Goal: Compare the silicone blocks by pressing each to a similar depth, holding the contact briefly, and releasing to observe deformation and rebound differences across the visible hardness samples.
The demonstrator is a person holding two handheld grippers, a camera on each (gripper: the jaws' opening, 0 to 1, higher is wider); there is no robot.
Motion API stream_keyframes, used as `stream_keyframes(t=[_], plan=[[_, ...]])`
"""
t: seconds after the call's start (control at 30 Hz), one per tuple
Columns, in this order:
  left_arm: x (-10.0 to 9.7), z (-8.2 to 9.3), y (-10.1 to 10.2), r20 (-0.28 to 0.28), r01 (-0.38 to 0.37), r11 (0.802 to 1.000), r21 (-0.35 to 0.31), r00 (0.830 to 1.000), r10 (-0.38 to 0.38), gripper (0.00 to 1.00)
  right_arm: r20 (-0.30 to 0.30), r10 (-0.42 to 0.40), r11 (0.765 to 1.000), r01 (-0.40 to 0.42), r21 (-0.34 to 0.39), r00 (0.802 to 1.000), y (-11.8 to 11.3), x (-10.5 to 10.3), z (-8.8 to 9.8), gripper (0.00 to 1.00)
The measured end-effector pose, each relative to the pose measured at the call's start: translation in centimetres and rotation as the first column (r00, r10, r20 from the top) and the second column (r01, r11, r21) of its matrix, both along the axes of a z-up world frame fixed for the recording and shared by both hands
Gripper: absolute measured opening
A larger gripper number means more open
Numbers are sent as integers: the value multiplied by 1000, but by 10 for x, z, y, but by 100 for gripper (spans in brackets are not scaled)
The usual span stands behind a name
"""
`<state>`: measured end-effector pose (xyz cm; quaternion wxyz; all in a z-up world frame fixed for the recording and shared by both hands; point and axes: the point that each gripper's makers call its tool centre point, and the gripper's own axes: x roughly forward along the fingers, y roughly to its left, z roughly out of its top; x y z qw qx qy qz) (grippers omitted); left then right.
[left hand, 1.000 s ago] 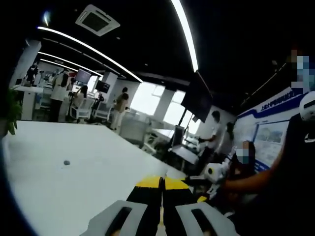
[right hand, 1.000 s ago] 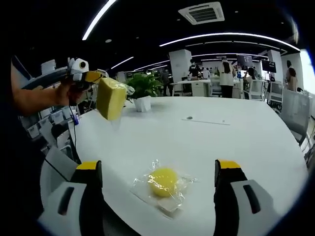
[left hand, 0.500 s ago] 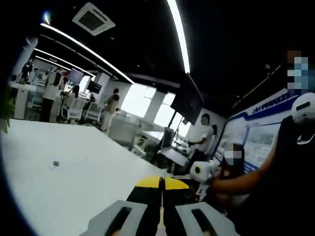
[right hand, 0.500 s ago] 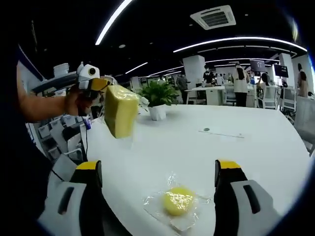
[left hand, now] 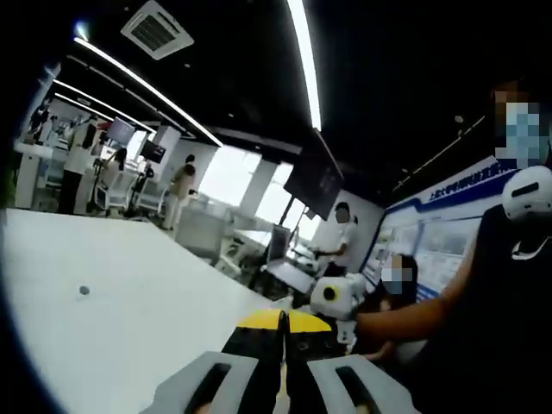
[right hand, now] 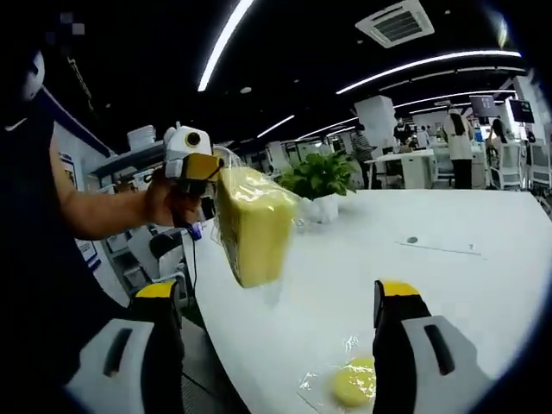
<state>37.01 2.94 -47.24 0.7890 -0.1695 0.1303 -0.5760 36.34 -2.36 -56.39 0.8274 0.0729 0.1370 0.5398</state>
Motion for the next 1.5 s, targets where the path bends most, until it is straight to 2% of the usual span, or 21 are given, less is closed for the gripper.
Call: stream_keyframes(t=[0.2,0.47,0.7,0.9,1.23,1.5], plan=[[-5,6,-2,2,15,1000,-8,1000,-15,0,4,18,998,-18,58,1000,11,7,16,84],[-11,14,-2,3,26,999,-25,1000,-26,0,-7,90,986,-88,139,996,25,3,34,79],[-15,17,0,-4,27,999,-40,1000,-27,0,-5,111,986,-109,123,994,34,4,26,74],[-17,19,1,-5,23,998,-52,1000,-23,0,-4,135,981,-133,138,991,44,-2,29,68],[-18,21,1,-8,25,998,-59,1000,-26,0,-11,144,974,-140,176,990,45,-3,37,61],[-19,26,3,-2,25,998,-62,1000,-26,0,-8,156,968,-151,201,988,46,-4,43,49]])
